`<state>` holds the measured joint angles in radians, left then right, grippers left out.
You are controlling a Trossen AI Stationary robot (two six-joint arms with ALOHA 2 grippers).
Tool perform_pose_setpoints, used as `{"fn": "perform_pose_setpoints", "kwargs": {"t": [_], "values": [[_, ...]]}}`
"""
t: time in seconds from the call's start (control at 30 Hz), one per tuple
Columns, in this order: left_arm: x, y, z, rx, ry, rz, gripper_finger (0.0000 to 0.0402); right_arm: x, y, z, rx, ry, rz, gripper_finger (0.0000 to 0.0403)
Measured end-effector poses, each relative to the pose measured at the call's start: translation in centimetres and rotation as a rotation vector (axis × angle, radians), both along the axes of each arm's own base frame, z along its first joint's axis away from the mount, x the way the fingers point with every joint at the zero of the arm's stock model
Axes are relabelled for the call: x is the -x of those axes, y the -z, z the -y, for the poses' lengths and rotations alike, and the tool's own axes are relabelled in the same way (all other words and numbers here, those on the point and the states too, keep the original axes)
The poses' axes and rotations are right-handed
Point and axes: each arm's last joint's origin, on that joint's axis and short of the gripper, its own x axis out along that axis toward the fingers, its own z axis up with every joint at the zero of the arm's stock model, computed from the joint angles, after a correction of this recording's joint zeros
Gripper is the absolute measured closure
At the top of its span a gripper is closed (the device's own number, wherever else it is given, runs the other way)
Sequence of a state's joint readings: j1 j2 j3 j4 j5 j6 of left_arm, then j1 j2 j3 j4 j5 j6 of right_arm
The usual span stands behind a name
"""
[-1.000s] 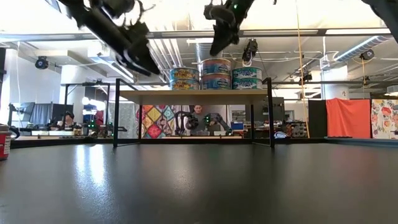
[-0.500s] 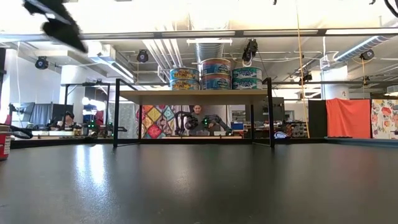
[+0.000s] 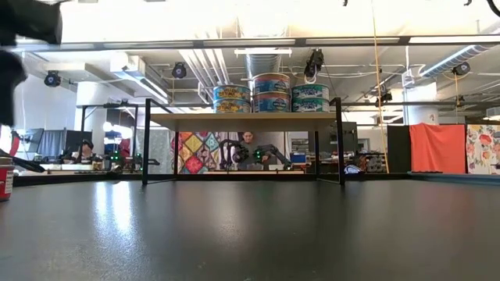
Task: Stack canned seafood by type on shelf
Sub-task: Put the top pink tuna can on the shelf
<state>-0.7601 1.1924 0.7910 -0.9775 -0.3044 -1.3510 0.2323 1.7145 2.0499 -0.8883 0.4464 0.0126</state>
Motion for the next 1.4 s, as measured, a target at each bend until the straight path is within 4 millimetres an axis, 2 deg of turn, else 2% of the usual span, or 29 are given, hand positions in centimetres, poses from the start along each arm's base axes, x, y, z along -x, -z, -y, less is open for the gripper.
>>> {"fn": "perform_pose_setpoints", "kwargs": {"t": [0.23,0.4,0.5,0.6,0.7,0.8,0.87,0.97,1.07,1.2,1.27,1.4], "values": [[-1.5,3.8,0.3,-0.022,-0.152,-0.214,0.0023,2.1,0.3,-5.3,-0.031,-0.116,-0.048,0.0345],[-3.0,4.9,1.0,-0.031,-0.175,-0.288,0.0023,4.4,0.9,-9.2,-0.084,-0.173,-0.109,0.0338],[-4.4,4.7,2.0,-0.043,-0.172,-0.285,0.0023,5.6,0.9,-11.4,-0.108,-0.19,-0.101,0.0337],[-6.4,4.0,3.2,-0.074,-0.125,-0.176,0.0023,6.5,0.9,-12.7,-0.107,-0.18,-0.076,0.034],[-9.1,3.0,3.9,-0.095,-0.068,-0.035,0.0023,6.8,0.8,-13.1,-0.117,-0.158,-0.062,0.0343],[-11.1,2.4,4.4,-0.137,-0.023,0.024,0.0023,6.8,1.0,-13.3,-0.133,-0.147,-0.061,0.0343],[-11.9,1.3,4.9,-0.159,-0.013,0.062,0.0023,6.7,1.1,-13.3,-0.128,-0.144,-0.07,0.0339],[-12.1,-0.3,5.6,-0.172,-0.007,0.085,0.0023,6.4,1.8,-13.1,-0.111,-0.134,-0.098,0.0331],[-10.9,-0.6,5.5,-0.2,-0.052,0.024,0.0024,6.0,2.6,-13.0,-0.097,-0.12,-0.124,0.0322],[-8.4,0.0,3.7,-0.215,-0.266,-0.12,0.0031,5.6,3.7,-13.0,-0.084,-0.112,-0.149,0.0314],[-7.7,0.4,3.3,-0.168,-0.338,-0.121,0.0037,5.5,4.2,-13.0,-0.081,-0.112,-0.161,0.0312],[-6.8,0.9,3.1,-0.064,-0.32,-0.098,0.0044,5.2,4.9,-13.1,-0.108,-0.092,-0.155,0.0313]]}}
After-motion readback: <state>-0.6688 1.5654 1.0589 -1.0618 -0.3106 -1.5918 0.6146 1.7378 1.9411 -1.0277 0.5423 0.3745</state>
